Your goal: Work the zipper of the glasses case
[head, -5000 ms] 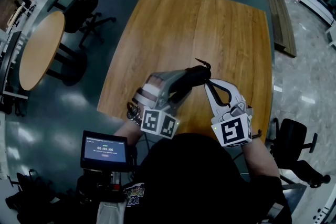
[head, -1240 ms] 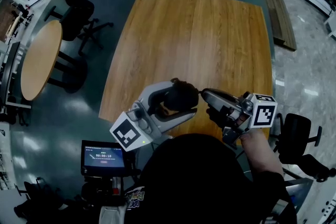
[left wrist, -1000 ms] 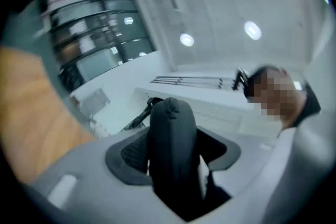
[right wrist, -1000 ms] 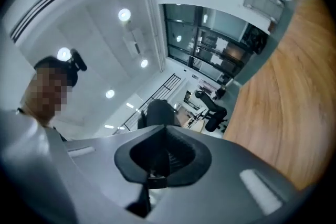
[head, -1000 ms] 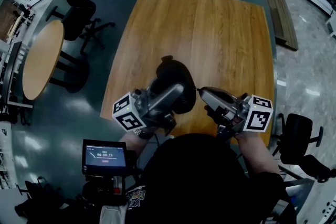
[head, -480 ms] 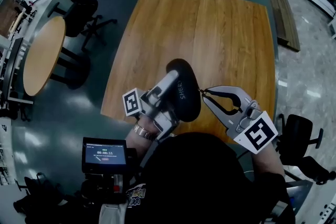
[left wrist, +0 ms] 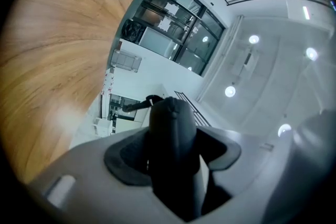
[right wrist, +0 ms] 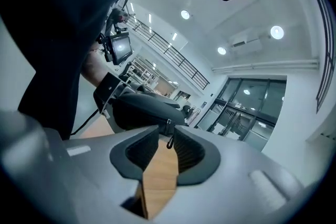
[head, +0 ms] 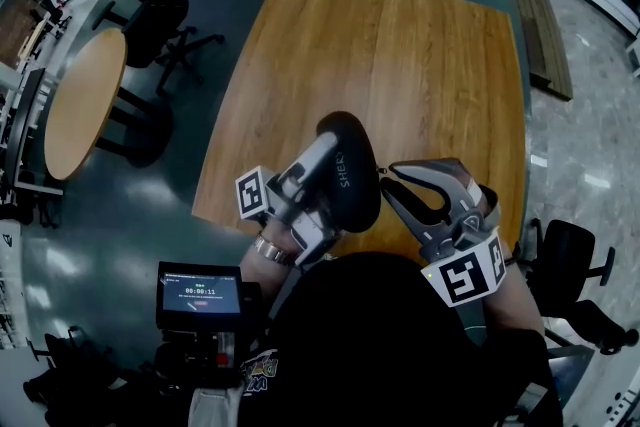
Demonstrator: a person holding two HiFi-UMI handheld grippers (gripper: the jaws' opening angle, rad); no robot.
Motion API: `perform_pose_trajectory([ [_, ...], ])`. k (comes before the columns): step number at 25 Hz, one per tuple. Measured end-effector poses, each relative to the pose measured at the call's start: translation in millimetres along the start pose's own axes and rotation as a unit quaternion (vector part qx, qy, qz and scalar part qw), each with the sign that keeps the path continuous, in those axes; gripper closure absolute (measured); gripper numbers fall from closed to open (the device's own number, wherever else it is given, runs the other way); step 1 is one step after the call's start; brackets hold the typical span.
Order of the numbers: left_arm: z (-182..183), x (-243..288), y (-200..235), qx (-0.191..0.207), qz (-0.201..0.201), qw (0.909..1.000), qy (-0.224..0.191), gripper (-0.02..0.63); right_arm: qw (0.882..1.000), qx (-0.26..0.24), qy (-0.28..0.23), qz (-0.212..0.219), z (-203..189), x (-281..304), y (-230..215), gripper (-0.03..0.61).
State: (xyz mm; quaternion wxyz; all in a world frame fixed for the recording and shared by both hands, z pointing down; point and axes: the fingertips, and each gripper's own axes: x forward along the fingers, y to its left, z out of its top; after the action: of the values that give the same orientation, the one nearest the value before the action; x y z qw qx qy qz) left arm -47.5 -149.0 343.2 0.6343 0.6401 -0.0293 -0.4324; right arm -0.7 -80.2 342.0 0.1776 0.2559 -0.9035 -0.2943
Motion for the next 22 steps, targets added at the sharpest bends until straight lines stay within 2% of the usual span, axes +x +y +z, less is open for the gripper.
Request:
perform_pose_trajectory([
  [2,0,0,-2,0.0,-0.001,1.0,0.003,0.354,1.0,-0.008,0.004,-0.001,-2,1,1,0.491],
  [6,2,0,-1,-0.006,0.0,1.0,0.007,0.354,0.998,-0.055,0.012,-0.022,-2,8,1,0.498],
  [8,-2,0,3,-0.004,0.007,0.9998,0.019,0.354,0.997,-0.071,0.014,-0.03,-2,7,0,0.556],
  [13,-13,2,7,0.001,0.018,0.9987,0.047,0.354,0.996,-0.084,0.015,-0.02,-2,5,0,0.577],
  [15,-15,1,6,0.021,0.018,0.9979,0.059,0.35,0.997,-0.071,0.018,-0.015,-4,5,-1,0.571],
  [18,-22,-1,3,0.07,0.014,0.9941,0.082,0.347,1.0,-0.019,0.022,-0.01,-10,2,-6,0.571],
  [20,-35,-2,2,0.111,0.008,0.9875,0.112,0.34,1.0,0.012,0.023,-0.008,-13,0,-9,0.572],
  [22,-50,-4,2,0.144,0.004,0.9777,0.153,0.272,0.999,0.033,0.02,-0.009,-14,1,-11,0.572],
])
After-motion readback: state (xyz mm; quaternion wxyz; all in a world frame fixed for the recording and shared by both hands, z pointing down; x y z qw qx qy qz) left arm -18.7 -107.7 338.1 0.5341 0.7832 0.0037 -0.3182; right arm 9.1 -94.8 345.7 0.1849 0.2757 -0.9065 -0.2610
